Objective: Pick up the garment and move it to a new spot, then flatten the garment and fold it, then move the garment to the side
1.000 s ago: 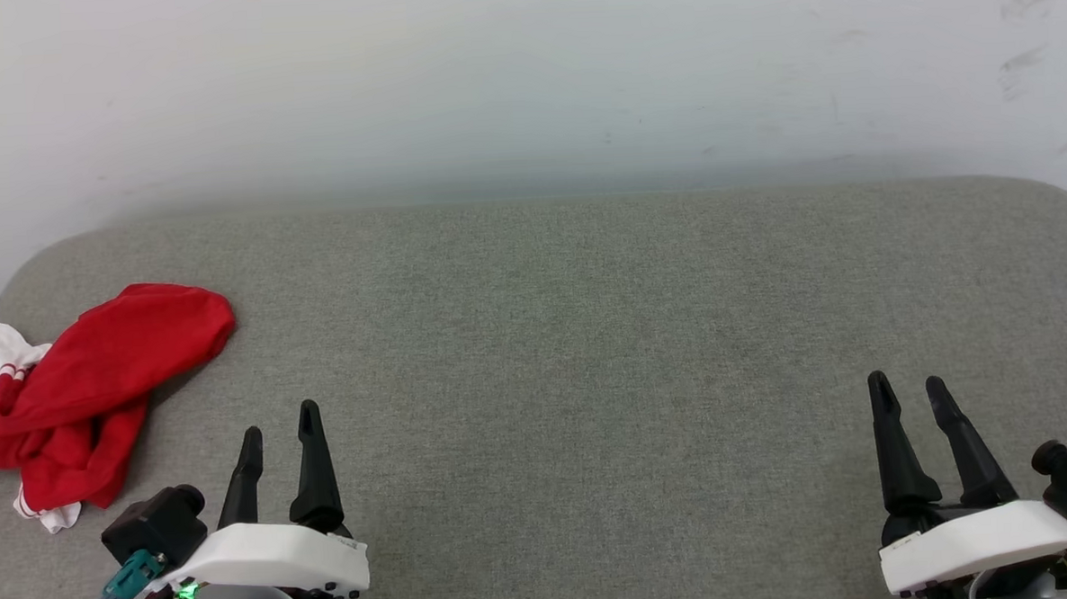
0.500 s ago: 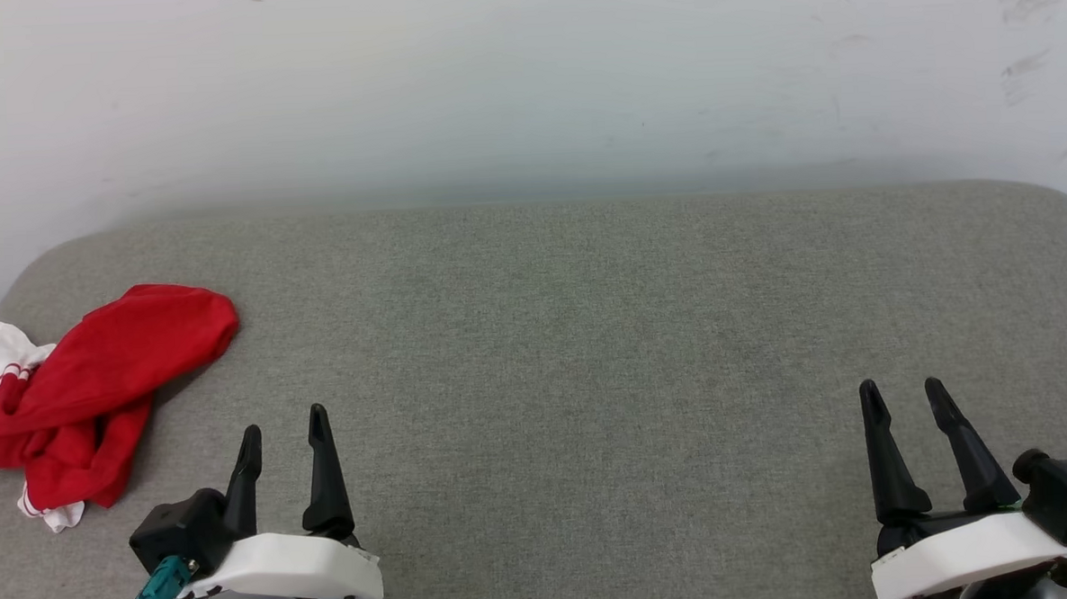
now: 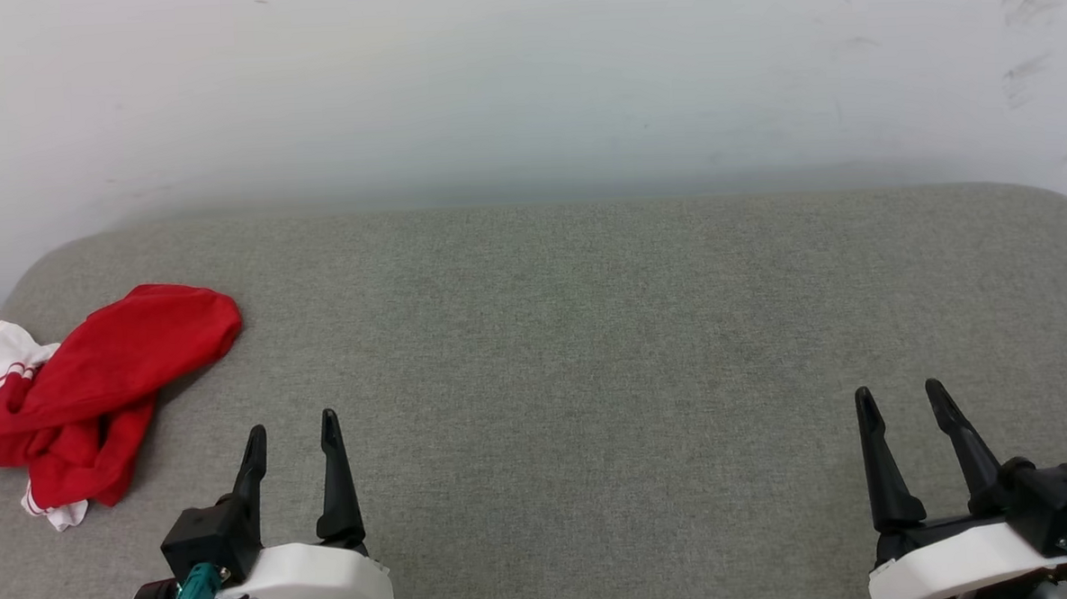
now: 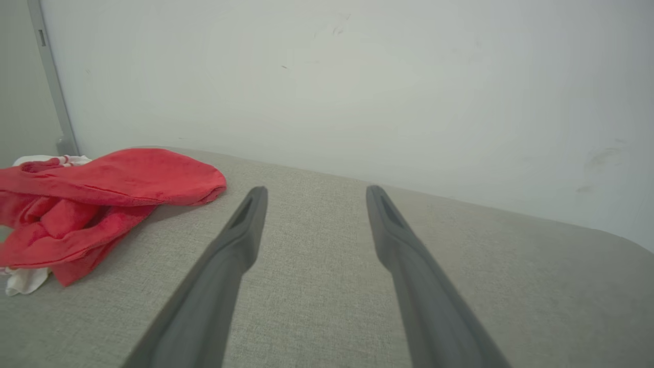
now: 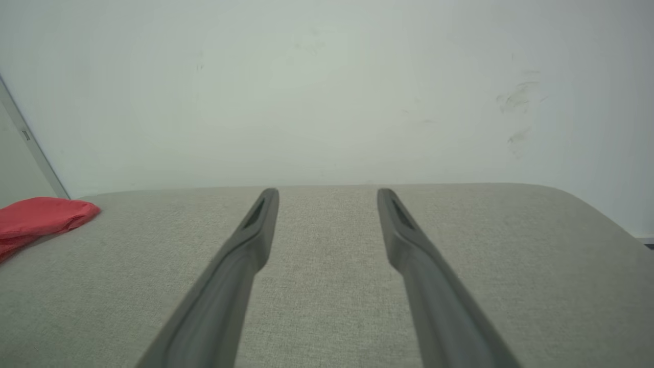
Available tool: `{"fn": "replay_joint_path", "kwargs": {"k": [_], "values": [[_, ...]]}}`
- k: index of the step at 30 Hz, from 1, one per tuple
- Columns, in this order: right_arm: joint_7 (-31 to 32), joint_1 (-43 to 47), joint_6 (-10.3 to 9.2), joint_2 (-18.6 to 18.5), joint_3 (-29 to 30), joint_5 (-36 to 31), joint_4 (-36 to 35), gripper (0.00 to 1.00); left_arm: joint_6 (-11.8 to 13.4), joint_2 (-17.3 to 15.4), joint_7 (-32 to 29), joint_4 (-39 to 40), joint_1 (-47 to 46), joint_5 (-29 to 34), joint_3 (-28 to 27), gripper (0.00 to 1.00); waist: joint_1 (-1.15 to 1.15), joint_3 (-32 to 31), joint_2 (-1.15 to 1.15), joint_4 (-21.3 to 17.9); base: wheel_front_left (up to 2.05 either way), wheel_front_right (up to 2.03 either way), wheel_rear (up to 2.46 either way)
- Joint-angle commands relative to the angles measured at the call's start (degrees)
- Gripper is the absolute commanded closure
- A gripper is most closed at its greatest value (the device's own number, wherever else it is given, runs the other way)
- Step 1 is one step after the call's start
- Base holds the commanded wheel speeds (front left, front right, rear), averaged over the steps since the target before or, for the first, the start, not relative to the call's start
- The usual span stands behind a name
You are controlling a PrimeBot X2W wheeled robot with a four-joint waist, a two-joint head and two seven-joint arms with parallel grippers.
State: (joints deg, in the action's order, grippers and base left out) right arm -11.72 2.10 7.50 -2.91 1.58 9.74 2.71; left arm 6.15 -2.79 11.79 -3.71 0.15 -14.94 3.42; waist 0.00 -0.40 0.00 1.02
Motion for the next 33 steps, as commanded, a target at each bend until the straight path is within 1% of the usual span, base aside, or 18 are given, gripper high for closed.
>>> {"fn": "replay_joint_path", "kwargs": {"k": [1,21,29,33], "values": [[-0.64,0.18,-0.01,0.03,-0.01,-1.67,-0.49,0.00,0.30,-0.13,0.56,0.21,0.37,1.67,0.16,0.00,0.00,-0.02,0.00,0.05,0.00,0.00,0.00],[-2.83,1.31,-0.02,0.05,-0.80,-9.85,-1.15,0.00,0.45,-0.14,2.76,-0.55,1.19,9.46,0.93,0.00,0.00,-0.34,0.00,0.30,0.00,0.00,0.00],[-3.50,1.61,-0.03,0.06,-0.95,-10.85,-1.31,0.00,0.22,-0.14,3.47,-0.83,1.54,11.03,0.97,0.00,0.00,-0.37,0.00,0.34,0.00,0.00,0.00],[-3.53,1.62,-0.03,0.06,-1.02,-8.67,-1.21,0.00,0.05,-0.14,3.52,-1.12,1.44,10.32,0.84,0.00,0.00,-0.36,0.00,0.38,0.00,0.00,0.00]]}}
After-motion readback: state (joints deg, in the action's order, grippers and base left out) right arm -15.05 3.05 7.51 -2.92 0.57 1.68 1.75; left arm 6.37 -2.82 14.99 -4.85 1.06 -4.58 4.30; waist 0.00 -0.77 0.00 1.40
